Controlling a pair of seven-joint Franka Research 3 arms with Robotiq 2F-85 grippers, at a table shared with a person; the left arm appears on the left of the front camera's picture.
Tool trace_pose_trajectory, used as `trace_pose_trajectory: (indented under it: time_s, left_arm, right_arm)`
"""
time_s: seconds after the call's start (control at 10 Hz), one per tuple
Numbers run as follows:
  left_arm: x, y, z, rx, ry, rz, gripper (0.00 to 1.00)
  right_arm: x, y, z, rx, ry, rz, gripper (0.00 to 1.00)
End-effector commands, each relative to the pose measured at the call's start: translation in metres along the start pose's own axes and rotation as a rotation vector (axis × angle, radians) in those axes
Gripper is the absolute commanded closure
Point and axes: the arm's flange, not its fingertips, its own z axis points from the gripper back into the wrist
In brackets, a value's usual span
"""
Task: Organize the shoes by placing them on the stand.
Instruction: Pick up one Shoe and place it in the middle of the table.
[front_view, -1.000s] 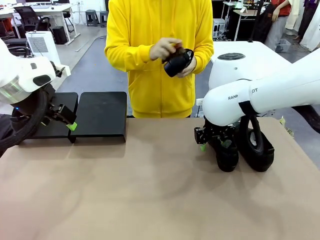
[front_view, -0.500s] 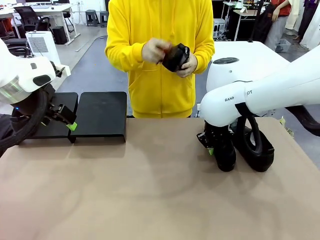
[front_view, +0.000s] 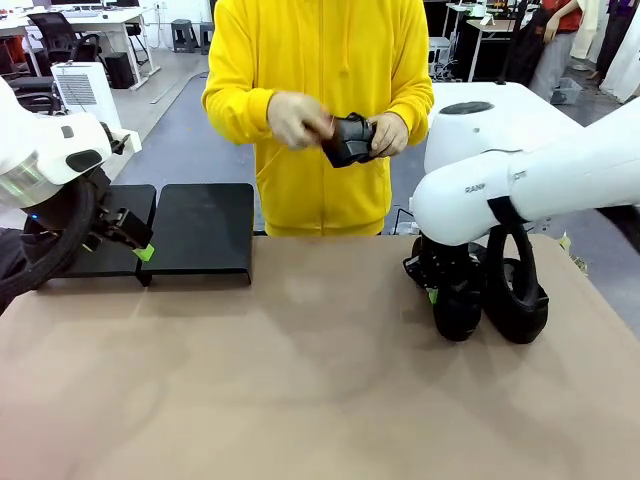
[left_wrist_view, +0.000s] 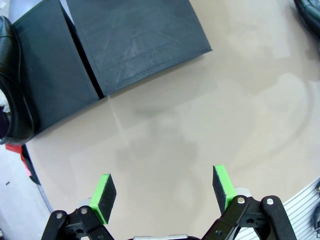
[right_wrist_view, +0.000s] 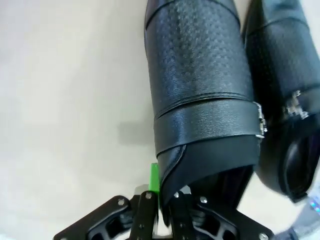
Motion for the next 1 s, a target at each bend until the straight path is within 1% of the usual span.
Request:
trace_pose_trajectory:
  time_s: [0.0,0.1,0.2,0.3,0.6,0.7,0.8,0.9]
  left_arm:
    - [-0.001,0.001,0.0,-0.011,-0.012,0.003,0.0]
    - [-0.001,0.001,0.0,-0.011,-0.012,0.003,0.0]
    - [-0.001,0.001,0.0,-0.011,-0.012,0.003,0.0]
    - [-0.001,0.001,0.0,-0.011,-0.012,0.003,0.0]
    - [-0.001,0.001,0.0,-0.011,-0.012,0.003,0.0]
    - [-0.001,0.001,0.0,-0.011,-0.012,0.003,0.0]
    - [-0.001,0.001,0.0,-0.011,-0.012,0.003,0.0]
    - [-0.001,0.001,0.0,-0.011,-0.012,0.003,0.0]
  right_arm:
    - [-0.061,0.003,0.043,0.084,-0.096,-0.014,1.0]
    - [-0.085,0.01,0.052,0.13,-0.096,-0.013,1.0]
    - [-0.104,0.019,0.056,0.151,-0.107,0.053,1.0]
    - [-0.053,0.009,0.045,0.072,-0.059,-0.01,1.0]
    - [-0.053,0.009,0.045,0.072,-0.059,-0.01,1.0]
    - [-0.072,0.007,0.041,0.081,-0.05,-0.014,1.0]
    - [-0.084,0.043,0.045,0.067,-0.013,-0.019,1.0]
    - [-0.102,0.072,0.051,0.091,0.0,-0.016,1.0]
